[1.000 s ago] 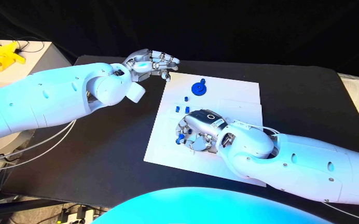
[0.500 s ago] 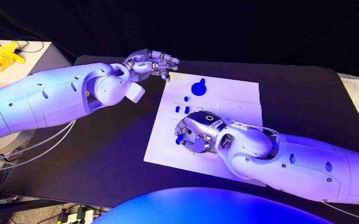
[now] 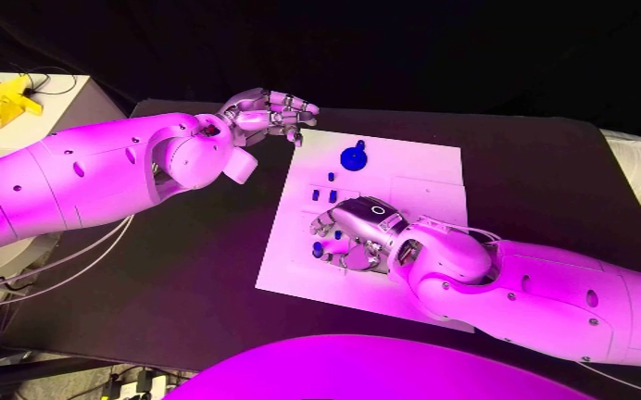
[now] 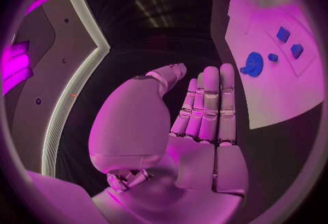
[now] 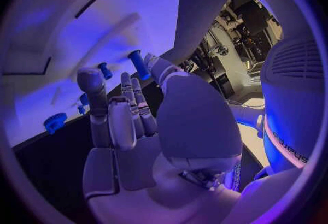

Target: Assemble the parts on the task board

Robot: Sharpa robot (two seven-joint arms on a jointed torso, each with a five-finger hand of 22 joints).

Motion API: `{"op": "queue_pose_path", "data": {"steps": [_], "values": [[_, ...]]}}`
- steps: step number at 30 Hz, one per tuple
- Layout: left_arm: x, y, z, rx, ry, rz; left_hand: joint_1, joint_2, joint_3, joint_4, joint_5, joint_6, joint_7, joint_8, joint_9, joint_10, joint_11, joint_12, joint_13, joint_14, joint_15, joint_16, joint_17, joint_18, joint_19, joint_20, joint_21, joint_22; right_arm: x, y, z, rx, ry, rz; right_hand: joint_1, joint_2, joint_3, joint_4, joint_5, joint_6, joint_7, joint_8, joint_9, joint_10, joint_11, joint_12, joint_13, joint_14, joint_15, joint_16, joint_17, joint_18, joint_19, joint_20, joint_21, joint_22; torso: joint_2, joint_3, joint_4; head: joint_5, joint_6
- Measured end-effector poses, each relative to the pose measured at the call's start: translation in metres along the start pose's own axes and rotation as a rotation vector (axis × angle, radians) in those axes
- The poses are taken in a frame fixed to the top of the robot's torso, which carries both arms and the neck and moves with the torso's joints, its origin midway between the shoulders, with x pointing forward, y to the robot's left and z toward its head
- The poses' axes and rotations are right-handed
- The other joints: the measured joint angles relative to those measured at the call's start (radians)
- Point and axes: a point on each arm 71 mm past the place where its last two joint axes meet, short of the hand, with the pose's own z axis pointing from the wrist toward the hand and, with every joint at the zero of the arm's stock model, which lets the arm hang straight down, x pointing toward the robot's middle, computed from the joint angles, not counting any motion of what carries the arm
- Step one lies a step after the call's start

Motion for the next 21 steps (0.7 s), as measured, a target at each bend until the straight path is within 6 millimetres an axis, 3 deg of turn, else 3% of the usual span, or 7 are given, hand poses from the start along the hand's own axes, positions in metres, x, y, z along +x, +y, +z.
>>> {"op": "queue_pose_path", "data": {"steps": [11, 17, 21], "values": [[0.000, 0.000, 0.000, -0.004, 0.004, -0.001, 0.000, 0.000, 0.000, 0.000, 0.000, 0.000, 0.000, 0.000, 0.000, 0.000, 0.000, 0.000, 0.000, 0.000, 0.000, 0.000, 0.000, 0.000, 0.000, 0.000, 0.000, 0.000, -0.005, -0.002, -0.008, -0.001, -0.050, 0.026, 0.018, 0.010, -0.042, 0.018, 0.004, -0.001, 0.001, 0.000, -0.002, -0.017, 0.000, 0.046, 0.006, 0.000, 0.000, 0.000, -0.001, 0.000, 0.000, 0.000, -0.004, 0.003, 0.000, 0.0006, 0.0002, -0.005, 0.000], [0.000, 0.001, 0.000, -0.006, 0.005, -0.001, 0.000, 0.000, 0.000, 0.000, 0.000, 0.000, 0.000, 0.000, 0.000, 0.000, 0.000, 0.000, 0.000, 0.000, 0.000, 0.000, 0.001, 0.000, 0.000, 0.000, 0.000, 0.000, -0.021, -0.022, -0.027, 0.051, -0.083, 0.076, 0.036, 0.015, -0.052, 0.028, 0.010, -0.003, 0.000, 0.000, -0.005, -0.011, -0.009, 0.100, 0.013, 0.000, 0.000, 0.000, 0.004, 0.000, 0.004, -0.004, 0.007, 0.021, -0.001, -0.0006, 0.0008, -0.012, 0.002], [0.000, 0.001, -0.001, -0.007, 0.005, -0.001, 0.000, 0.000, 0.000, 0.000, 0.000, 0.000, 0.000, 0.000, 0.000, 0.000, 0.000, 0.000, 0.000, 0.000, 0.000, 0.000, 0.001, 0.000, 0.000, 0.000, 0.000, 0.000, -0.044, -0.045, -0.045, 0.122, -0.111, 0.162, 0.049, 0.021, -0.033, 0.035, 0.016, 0.014, -0.007, 0.000, -0.006, 0.052, -0.018, 0.158, 0.028, 0.003, -0.003, 0.000, 0.000, 0.000, 0.008, -0.008, 0.007, 0.023, -0.001, -0.0011, 0.0002, -0.029, 0.011]]}}
